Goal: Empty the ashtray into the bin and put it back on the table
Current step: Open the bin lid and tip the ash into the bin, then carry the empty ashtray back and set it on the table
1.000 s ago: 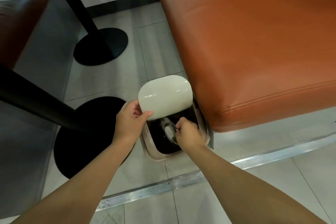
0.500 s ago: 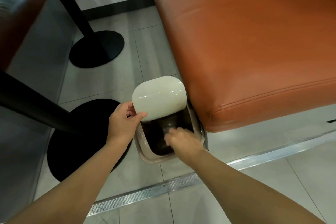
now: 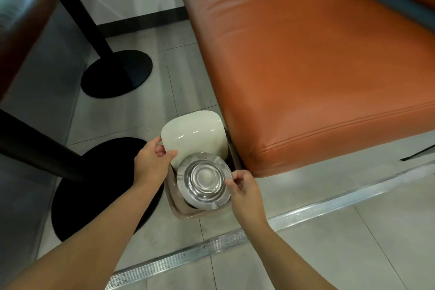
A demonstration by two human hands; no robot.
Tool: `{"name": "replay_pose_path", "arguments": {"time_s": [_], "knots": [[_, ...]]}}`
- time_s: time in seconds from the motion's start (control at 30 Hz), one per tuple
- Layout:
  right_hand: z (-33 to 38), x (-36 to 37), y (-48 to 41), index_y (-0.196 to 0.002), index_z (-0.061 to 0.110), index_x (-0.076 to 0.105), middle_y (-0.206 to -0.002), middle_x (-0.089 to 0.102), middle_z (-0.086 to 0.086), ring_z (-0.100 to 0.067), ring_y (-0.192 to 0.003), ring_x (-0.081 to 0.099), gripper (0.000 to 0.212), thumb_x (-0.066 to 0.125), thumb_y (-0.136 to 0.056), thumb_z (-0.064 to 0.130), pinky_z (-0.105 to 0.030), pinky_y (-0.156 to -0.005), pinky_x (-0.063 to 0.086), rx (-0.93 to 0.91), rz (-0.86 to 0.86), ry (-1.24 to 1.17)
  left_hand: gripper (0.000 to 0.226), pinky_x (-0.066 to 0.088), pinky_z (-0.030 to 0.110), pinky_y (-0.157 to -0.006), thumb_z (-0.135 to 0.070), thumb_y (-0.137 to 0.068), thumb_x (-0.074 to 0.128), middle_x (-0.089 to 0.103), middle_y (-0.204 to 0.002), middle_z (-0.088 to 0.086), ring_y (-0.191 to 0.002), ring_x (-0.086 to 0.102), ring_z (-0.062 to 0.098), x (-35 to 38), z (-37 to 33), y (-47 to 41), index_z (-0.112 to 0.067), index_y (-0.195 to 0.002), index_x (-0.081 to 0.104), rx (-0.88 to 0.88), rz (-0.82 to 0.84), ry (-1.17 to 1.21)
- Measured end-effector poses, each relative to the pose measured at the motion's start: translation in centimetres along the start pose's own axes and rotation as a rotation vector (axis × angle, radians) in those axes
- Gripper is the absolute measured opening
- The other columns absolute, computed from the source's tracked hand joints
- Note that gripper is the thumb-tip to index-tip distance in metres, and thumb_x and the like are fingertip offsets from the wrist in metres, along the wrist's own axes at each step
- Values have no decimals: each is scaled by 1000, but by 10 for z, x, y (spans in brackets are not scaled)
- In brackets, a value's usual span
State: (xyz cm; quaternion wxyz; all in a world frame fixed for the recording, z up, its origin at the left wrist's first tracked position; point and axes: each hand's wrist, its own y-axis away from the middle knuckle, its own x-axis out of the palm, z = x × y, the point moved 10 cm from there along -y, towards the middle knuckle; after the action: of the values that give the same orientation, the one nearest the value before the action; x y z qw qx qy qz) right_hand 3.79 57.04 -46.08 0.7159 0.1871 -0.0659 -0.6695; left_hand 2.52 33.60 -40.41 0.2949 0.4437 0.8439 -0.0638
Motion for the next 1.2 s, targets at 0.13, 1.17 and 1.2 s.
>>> {"name": "replay_pose_path", "arguments": {"time_s": [0.13, 1.17, 1.2], "knots": [[-22, 1, 7, -78, 18, 47, -71, 51, -2, -13, -62, 47, 14, 50, -90, 10, -26, -58, 43, 249, -35, -366, 59, 43, 29, -89, -8, -79, 65, 69, -111, 12, -101, 62, 22, 3, 3, -2, -14, -134, 45, -36, -5, -66], [273, -126, 113, -76, 21, 53, -71, 59, -3, -13, -56, 53, 14, 52, -86, 11, -21, -41, 44, 78, 4, -266, 24, 54, 37, -75, -30, -86, 50, 63, -74, 0, -78, 58, 18, -85, -233, 171, -20, -76, 69, -146, 112, 586], [288, -138, 126, -79, 21, 53, -72, 60, -3, -12, -55, 53, 12, 53, -86, 12, -22, -41, 43, 63, -5, -260, 24, 55, 33, -67, -30, -86, 50, 62, -69, -2, -74, 58, 17, -92, -249, 184, -22, -70, 68, -134, 137, 611]]}}
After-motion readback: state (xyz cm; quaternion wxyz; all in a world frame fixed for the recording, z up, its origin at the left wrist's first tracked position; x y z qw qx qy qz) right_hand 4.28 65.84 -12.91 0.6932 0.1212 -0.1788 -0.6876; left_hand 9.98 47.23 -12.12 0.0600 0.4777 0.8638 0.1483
